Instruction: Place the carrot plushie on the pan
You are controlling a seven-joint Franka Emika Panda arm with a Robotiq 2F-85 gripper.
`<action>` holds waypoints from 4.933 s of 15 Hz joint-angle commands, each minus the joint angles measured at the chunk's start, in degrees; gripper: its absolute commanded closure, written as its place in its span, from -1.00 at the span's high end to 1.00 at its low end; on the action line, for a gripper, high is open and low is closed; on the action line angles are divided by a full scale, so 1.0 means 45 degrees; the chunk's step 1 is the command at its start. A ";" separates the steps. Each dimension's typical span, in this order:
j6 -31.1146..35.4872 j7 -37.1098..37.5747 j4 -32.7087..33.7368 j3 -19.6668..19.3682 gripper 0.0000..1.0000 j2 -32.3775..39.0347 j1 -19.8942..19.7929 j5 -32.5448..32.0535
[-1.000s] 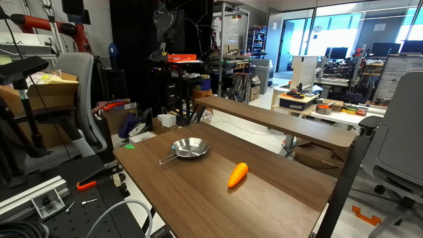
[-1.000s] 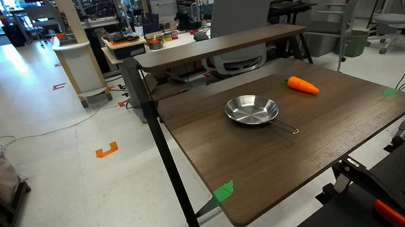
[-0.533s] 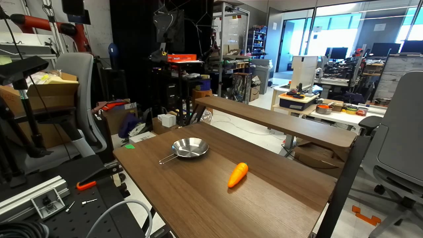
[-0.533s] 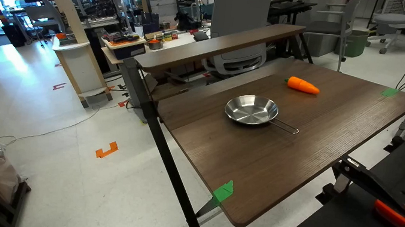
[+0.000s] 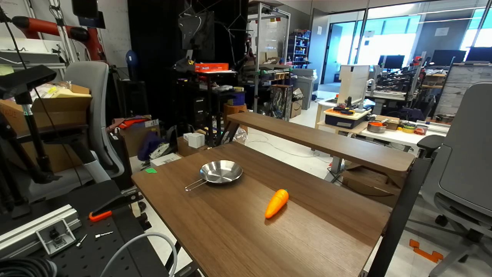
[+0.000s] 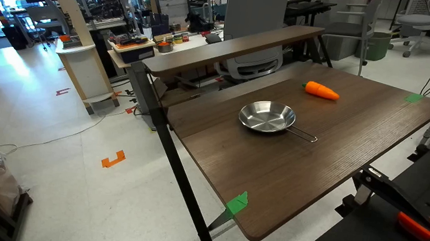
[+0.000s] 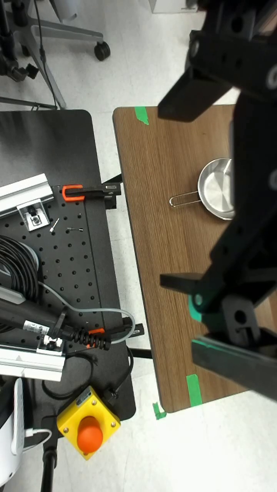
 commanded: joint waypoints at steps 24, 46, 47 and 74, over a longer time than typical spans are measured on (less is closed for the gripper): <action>-0.0032 -0.0072 0.0025 0.0112 1.00 0.0011 -0.0144 0.0062; 0.3810 -0.0921 0.0851 -0.0539 1.00 0.5572 -0.0820 -0.0511; 0.3954 -0.1280 0.0997 -0.0633 1.00 0.5949 -0.0821 -0.0526; 1.0274 -0.1635 0.7599 -0.0265 1.00 1.6402 -0.0795 -0.2533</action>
